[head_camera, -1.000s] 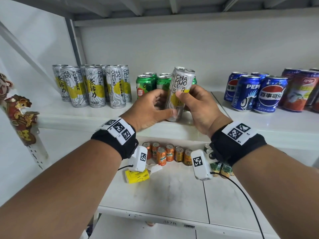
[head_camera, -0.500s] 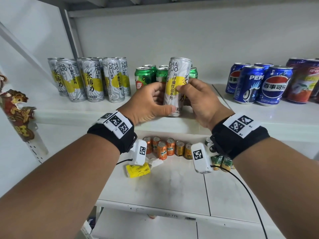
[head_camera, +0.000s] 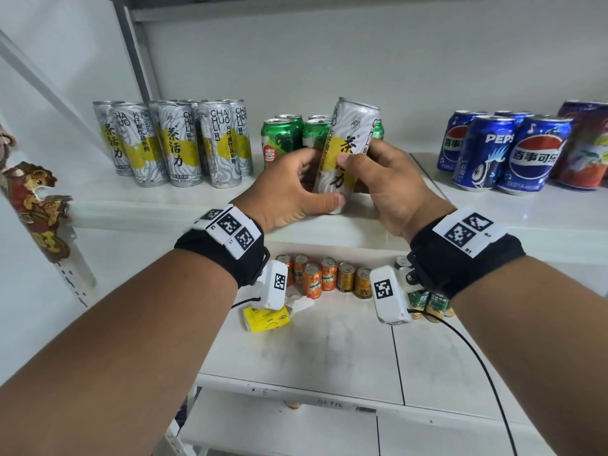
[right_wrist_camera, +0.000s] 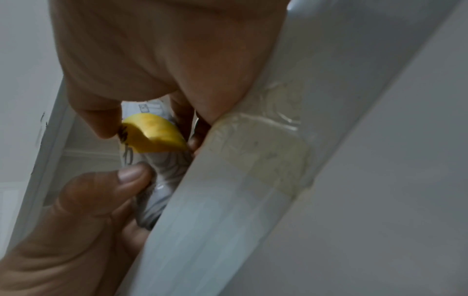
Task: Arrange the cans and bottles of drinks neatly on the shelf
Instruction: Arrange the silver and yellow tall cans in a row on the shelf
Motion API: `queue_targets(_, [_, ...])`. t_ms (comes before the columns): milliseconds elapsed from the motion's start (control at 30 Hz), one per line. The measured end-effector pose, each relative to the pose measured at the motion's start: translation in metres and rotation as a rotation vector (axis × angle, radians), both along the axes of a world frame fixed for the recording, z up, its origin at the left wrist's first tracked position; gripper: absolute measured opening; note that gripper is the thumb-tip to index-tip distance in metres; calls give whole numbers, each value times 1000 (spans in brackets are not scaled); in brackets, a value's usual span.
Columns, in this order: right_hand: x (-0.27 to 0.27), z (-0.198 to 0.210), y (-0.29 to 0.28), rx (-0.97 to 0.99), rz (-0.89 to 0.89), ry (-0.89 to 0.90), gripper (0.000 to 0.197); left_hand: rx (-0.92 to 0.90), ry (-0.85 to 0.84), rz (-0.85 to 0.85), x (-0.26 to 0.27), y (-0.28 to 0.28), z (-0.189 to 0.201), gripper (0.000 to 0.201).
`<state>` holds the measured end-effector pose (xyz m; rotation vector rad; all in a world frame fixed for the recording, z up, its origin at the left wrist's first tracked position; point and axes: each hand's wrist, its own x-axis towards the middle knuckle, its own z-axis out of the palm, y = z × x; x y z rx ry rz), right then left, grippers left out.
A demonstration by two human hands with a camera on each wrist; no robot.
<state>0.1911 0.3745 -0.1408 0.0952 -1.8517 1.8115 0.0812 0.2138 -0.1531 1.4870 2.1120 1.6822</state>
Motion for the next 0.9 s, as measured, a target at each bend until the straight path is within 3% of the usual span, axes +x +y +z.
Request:
queue_targets(433, [-1, -3, -2, 4, -34, 49, 48, -42, 48, 28, 1, -3, 2, 70])
queue_targets(633, [1, -3, -1, 50, -25, 72, 37, 3, 40, 18, -1, -2, 0, 73])
queue_targets(900, [3, -7, -1, 141, -38, 106, 47, 17, 131, 72, -5, 0, 1, 68])
